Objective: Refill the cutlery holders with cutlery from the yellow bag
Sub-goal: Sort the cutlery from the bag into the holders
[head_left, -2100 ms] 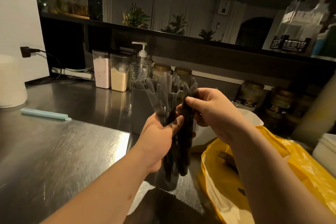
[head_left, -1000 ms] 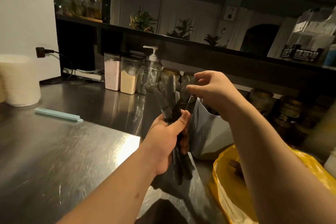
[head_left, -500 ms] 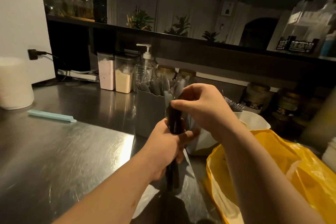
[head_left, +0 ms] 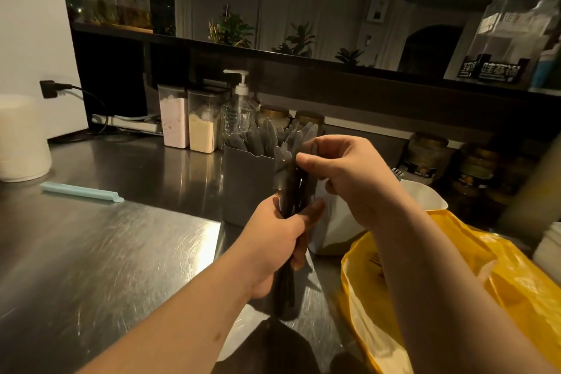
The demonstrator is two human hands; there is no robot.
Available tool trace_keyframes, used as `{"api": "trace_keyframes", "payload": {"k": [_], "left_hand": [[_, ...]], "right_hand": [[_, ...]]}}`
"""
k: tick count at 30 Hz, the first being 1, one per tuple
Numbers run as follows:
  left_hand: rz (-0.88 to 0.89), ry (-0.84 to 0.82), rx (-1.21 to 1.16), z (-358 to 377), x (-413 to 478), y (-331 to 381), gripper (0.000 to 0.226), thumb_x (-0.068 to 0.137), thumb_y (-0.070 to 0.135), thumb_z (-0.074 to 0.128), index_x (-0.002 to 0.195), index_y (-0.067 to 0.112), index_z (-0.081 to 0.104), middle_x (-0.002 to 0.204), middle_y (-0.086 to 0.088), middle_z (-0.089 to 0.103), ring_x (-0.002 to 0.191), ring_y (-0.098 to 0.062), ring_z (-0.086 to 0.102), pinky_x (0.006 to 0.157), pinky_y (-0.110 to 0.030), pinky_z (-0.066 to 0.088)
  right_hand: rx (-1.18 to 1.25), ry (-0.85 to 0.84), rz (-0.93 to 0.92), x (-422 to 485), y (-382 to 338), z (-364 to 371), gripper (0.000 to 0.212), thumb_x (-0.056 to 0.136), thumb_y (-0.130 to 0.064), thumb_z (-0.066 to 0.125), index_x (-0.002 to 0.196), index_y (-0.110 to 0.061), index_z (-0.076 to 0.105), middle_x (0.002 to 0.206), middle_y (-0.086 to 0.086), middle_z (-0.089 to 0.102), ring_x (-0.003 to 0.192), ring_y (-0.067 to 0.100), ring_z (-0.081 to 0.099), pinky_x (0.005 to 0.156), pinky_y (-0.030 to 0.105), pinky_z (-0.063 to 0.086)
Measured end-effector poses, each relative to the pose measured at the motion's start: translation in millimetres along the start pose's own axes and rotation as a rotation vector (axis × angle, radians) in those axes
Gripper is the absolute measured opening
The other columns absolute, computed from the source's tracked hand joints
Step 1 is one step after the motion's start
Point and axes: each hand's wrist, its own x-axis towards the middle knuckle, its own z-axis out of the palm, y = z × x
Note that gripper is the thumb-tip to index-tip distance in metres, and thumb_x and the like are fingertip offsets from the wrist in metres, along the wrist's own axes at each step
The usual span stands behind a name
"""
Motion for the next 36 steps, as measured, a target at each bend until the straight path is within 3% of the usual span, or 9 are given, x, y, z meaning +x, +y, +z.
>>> {"api": "trace_keyframes", "payload": {"k": [4,9,12,15,17,19,25,28,36], "left_hand": [[0.006,-0.032,0.036,1,-2,2,0.042,0.090,0.052,0.056,0.079,0.012,0.051,0.052,0.000,0.048,0.042,-0.012,0.043,0.045,-0.023,0.041],[0.001,0.003,-0.110,0,-2,3,0.048,0.090,0.055,0.055,0.092,0.007,0.051,0.060,0.000,0.049,0.045,-0.012,0.040,0.040,-0.020,0.034],[0.022,0.090,-0.177,-3,2,1,0.040,0.094,0.048,0.058,0.091,0.008,0.051,0.061,-0.002,0.047,0.045,-0.013,0.038,0.039,-0.021,0.032],[0.053,0.209,-0.181,-7,7,-2,0.034,0.100,0.042,0.055,0.087,0.010,0.054,0.059,-0.001,0.043,0.046,-0.014,0.036,0.039,-0.024,0.031],[0.056,0.229,-0.172,-8,8,-3,0.033,0.102,0.039,0.053,0.085,0.011,0.054,0.059,-0.002,0.042,0.046,-0.014,0.035,0.039,-0.024,0.030],[0.036,0.190,-0.191,-9,10,-3,0.033,0.102,0.040,0.052,0.088,0.011,0.054,0.060,-0.002,0.042,0.046,-0.014,0.035,0.039,-0.024,0.029],[-0.040,0.044,-0.329,-11,5,2,0.044,0.101,0.048,0.047,0.070,0.016,0.053,0.063,-0.003,0.043,0.047,-0.014,0.033,0.043,-0.023,0.021],[-0.025,-0.038,-0.390,-10,3,4,0.045,0.093,0.057,0.046,0.074,0.017,0.053,0.064,-0.002,0.042,0.047,-0.015,0.030,0.046,-0.025,0.015],[-0.001,-0.059,-0.359,-9,0,7,0.039,0.086,0.055,0.052,0.089,0.016,0.055,0.066,-0.002,0.047,0.051,-0.017,0.036,0.047,-0.025,0.023]], "right_hand": [[0.121,0.048,0.080,4,2,-11,0.005,0.090,-0.012,0.071,0.091,-0.012,0.076,0.073,0.000,0.073,0.060,0.006,0.061,0.050,0.021,0.042],[0.236,0.157,0.052,8,2,-27,0.018,0.093,-0.019,0.069,0.078,-0.009,0.071,0.069,0.006,0.066,0.052,0.010,0.051,0.041,0.019,0.038],[0.318,0.357,-0.007,8,0,-41,0.017,0.098,-0.023,0.063,0.086,-0.011,0.068,0.075,0.003,0.068,0.055,0.008,0.055,0.043,0.020,0.042],[0.385,0.663,-0.153,7,-3,-56,0.015,0.100,-0.028,0.060,0.099,-0.014,0.065,0.090,0.003,0.069,0.073,0.011,0.065,0.055,0.021,0.051],[0.411,0.829,-0.275,5,-6,-62,0.010,0.100,-0.028,0.060,0.097,-0.018,0.062,0.090,-0.002,0.068,0.077,0.007,0.068,0.061,0.020,0.054],[0.436,0.889,-0.342,5,-7,-59,0.009,0.099,-0.026,0.061,0.091,-0.023,0.059,0.085,-0.007,0.066,0.077,0.006,0.069,0.064,0.022,0.056],[0.354,0.761,-0.357,34,-1,-20,0.008,0.098,-0.024,0.063,0.091,-0.022,0.061,0.092,0.006,0.069,0.085,0.021,0.070,0.071,0.033,0.060],[0.093,0.665,-0.333,64,-3,-6,0.007,0.098,-0.027,0.063,0.091,-0.023,0.063,0.091,0.001,0.069,0.086,0.018,0.070,0.078,0.040,0.062],[-0.596,0.065,0.031,81,-13,5,0.034,0.095,-0.035,0.067,0.115,-0.007,0.069,0.098,0.000,0.069,0.082,0.012,0.065,0.079,0.030,0.057]]}}
